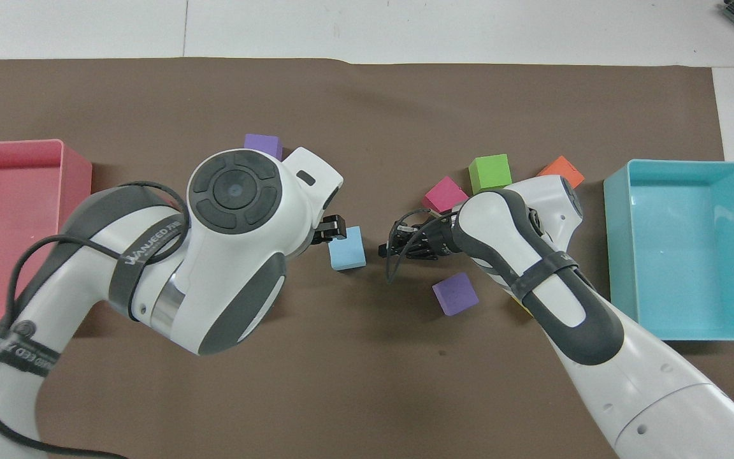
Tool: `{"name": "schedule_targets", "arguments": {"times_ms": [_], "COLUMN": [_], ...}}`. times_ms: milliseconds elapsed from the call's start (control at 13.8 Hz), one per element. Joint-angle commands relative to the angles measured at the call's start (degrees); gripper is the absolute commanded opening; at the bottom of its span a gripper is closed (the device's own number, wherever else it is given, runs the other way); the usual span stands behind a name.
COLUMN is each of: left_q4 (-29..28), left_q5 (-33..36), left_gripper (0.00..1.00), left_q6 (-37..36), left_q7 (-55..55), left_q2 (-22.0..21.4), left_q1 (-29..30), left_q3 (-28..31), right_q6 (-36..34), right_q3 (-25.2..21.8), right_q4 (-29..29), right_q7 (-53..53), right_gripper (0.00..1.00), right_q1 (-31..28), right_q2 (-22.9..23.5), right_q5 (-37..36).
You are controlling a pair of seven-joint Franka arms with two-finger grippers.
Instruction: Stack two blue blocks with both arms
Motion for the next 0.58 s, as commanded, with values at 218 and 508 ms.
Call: {"name": "schedule_targets", "arguments": {"times_ms": [218, 508], "left_q4": [-2.48, -2.05], "left_q5": [0.44, 0.18], "left_gripper": [1.0, 1.0], "left_q6": [-5.5, -5.69], "left_q7": [14.9, 24.57], "left_q2": [-6.91, -8.59], "left_q1": [9.71, 17.62], "left_q3": [-0.21, -0.04], "right_q6": [0.94, 0.68], "right_q3": [0.26, 0.17], "right_q4": [-0.97, -0.01], "right_q7": [-1.19, 4.15], "right_gripper": [0.0, 0.09], "right_q1": [-0.17, -0.43], "right_q2": [-1.53, -3.81], "right_q5": [0.58, -7.66]}}
